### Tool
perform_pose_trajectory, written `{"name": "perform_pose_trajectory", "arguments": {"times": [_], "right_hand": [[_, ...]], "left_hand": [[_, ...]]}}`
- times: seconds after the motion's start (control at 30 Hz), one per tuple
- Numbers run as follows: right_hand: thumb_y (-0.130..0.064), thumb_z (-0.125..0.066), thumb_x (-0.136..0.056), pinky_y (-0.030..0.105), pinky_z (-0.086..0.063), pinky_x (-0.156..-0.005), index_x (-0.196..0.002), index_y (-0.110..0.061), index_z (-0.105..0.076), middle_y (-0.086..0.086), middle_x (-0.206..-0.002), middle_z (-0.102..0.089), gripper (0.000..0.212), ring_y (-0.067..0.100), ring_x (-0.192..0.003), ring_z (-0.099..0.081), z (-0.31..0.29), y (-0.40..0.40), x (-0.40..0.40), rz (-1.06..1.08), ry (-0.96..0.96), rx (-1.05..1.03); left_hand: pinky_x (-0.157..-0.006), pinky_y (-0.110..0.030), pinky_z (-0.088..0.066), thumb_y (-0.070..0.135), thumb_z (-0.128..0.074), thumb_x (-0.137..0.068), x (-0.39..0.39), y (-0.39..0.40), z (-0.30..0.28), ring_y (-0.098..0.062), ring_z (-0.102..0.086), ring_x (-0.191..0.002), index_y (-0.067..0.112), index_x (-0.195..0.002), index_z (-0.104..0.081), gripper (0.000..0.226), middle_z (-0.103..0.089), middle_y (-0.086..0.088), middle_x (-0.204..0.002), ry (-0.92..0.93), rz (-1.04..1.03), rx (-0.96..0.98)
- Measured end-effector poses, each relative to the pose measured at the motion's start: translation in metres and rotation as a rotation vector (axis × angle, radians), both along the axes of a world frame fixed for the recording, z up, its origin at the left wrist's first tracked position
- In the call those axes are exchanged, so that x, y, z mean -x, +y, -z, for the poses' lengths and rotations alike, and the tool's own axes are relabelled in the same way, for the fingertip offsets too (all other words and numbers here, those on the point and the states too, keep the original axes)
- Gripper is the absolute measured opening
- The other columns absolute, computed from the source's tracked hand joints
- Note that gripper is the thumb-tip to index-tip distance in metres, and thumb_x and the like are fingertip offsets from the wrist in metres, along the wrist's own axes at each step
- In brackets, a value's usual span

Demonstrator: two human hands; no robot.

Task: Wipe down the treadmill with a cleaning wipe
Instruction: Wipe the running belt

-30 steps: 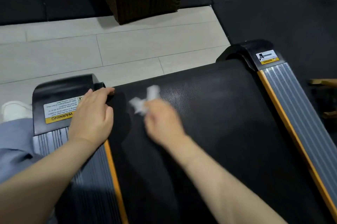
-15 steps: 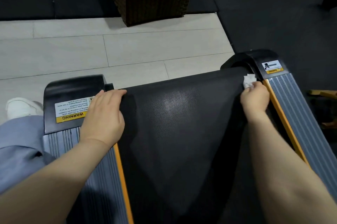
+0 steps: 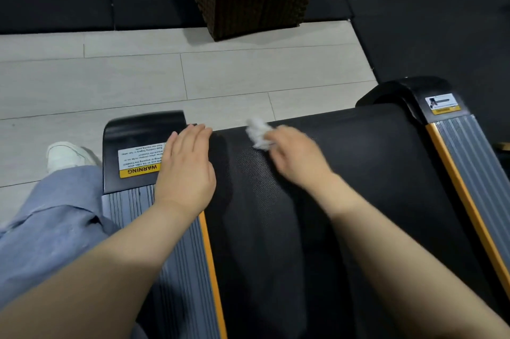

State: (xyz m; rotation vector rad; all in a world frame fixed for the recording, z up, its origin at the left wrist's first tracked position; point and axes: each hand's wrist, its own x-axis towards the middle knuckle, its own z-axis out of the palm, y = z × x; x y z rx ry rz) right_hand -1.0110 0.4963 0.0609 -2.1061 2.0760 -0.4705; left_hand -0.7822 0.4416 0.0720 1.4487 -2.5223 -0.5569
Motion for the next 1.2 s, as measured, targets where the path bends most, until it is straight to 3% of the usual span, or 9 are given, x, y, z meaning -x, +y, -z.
{"name": "perform_pose_trajectory", "arguments": {"times": [0.13, 0.23, 0.33, 0.43, 0.6, 0.7, 0.83, 1.07, 1.2], "right_hand": [[-0.013, -0.048, -0.093, 0.045, -0.046, -0.092, -0.117, -0.001, -0.062, 0.024, -0.116, -0.062, 0.030, 0.044, -0.107, -0.058, -0.004, 0.041, 0.157, 0.803, 0.030, -0.080], [-0.014, -0.047, -0.096, 0.044, -0.046, -0.089, -0.116, 0.004, -0.060, 0.032, -0.115, -0.060, 0.030, 0.048, -0.108, -0.056, -0.019, 0.056, 0.200, 1.075, 0.036, -0.172], [-0.018, -0.046, -0.098, 0.043, -0.046, -0.085, -0.101, 0.003, -0.064, 0.029, -0.112, -0.061, 0.028, 0.045, -0.102, -0.059, -0.016, 0.025, 0.155, 0.999, 0.005, -0.088], [-0.013, -0.052, -0.093, 0.040, -0.046, -0.080, -0.099, -0.002, -0.065, 0.022, -0.106, -0.064, 0.018, 0.041, -0.095, -0.061, -0.005, -0.020, 0.073, 0.674, -0.038, -0.077], [-0.015, -0.054, -0.090, 0.034, -0.048, -0.078, -0.105, -0.009, -0.067, 0.011, -0.102, -0.067, 0.021, 0.031, -0.095, -0.061, -0.009, -0.082, -0.076, -0.004, -0.216, -0.294], [-0.018, -0.055, -0.091, 0.025, -0.047, -0.076, -0.106, -0.015, -0.069, 0.000, -0.101, -0.069, 0.021, 0.018, -0.095, -0.061, -0.014, -0.099, -0.080, -0.106, -0.385, -0.476], [-0.025, -0.055, -0.092, 0.024, -0.038, -0.080, -0.106, -0.019, -0.071, 0.000, -0.106, -0.070, 0.023, 0.019, -0.102, -0.059, -0.003, -0.096, -0.013, -0.003, -0.219, -0.463], [-0.040, -0.063, -0.088, 0.041, -0.051, -0.091, -0.107, -0.014, -0.071, 0.018, -0.112, -0.068, 0.033, 0.039, -0.107, -0.061, -0.020, -0.037, 0.210, 0.775, 0.168, -0.537], [-0.043, -0.064, -0.085, 0.040, -0.050, -0.092, -0.107, -0.008, -0.072, 0.021, -0.115, -0.065, 0.042, 0.041, -0.110, -0.059, -0.023, -0.045, 0.244, 0.935, 0.299, -0.615]], "left_hand": [[-0.120, -0.046, -0.023, 0.006, -0.048, -0.084, 0.003, -0.001, -0.004, -0.031, -0.037, -0.137, 0.005, -0.137, -0.049, 0.053, -0.044, -0.015, -0.146, -0.071, 0.009, 0.015], [-0.109, -0.049, -0.033, 0.010, -0.052, -0.088, 0.002, -0.011, -0.008, -0.031, -0.038, -0.134, 0.005, -0.135, -0.050, 0.048, -0.043, -0.014, -0.147, -0.083, -0.018, 0.019], [-0.102, -0.050, -0.036, 0.016, -0.048, -0.090, -0.006, -0.026, -0.010, -0.031, -0.040, -0.131, 0.007, -0.135, -0.051, 0.045, -0.044, -0.013, -0.147, -0.122, -0.022, 0.038], [-0.108, -0.049, -0.032, 0.029, -0.038, -0.086, -0.012, -0.029, -0.009, -0.031, -0.038, -0.134, 0.008, -0.133, -0.053, 0.054, -0.045, -0.011, -0.146, -0.133, -0.088, 0.065], [-0.118, -0.050, -0.024, 0.036, -0.032, -0.087, -0.013, -0.028, -0.004, -0.033, -0.034, -0.141, 0.004, -0.143, -0.045, 0.066, -0.045, -0.015, -0.150, -0.154, -0.162, 0.076], [-0.118, -0.049, -0.025, 0.036, -0.032, -0.087, -0.014, -0.030, -0.002, -0.033, -0.038, -0.139, 0.003, -0.140, -0.048, 0.064, -0.048, -0.016, -0.147, -0.169, -0.164, 0.084], [-0.118, -0.048, -0.026, 0.037, -0.031, -0.088, -0.013, -0.030, -0.002, -0.031, -0.039, -0.139, 0.006, -0.140, -0.049, 0.064, -0.048, -0.014, -0.147, -0.188, -0.135, 0.070], [-0.116, -0.049, -0.027, 0.036, -0.032, -0.088, -0.012, -0.030, -0.003, -0.032, -0.040, -0.138, 0.004, -0.141, -0.050, 0.064, -0.049, -0.014, -0.147, -0.197, -0.122, 0.058], [-0.116, -0.048, -0.029, 0.035, -0.034, -0.088, -0.011, -0.030, -0.004, -0.031, -0.041, -0.136, 0.005, -0.140, -0.051, 0.062, -0.050, -0.013, -0.145, -0.204, -0.131, 0.062]]}}
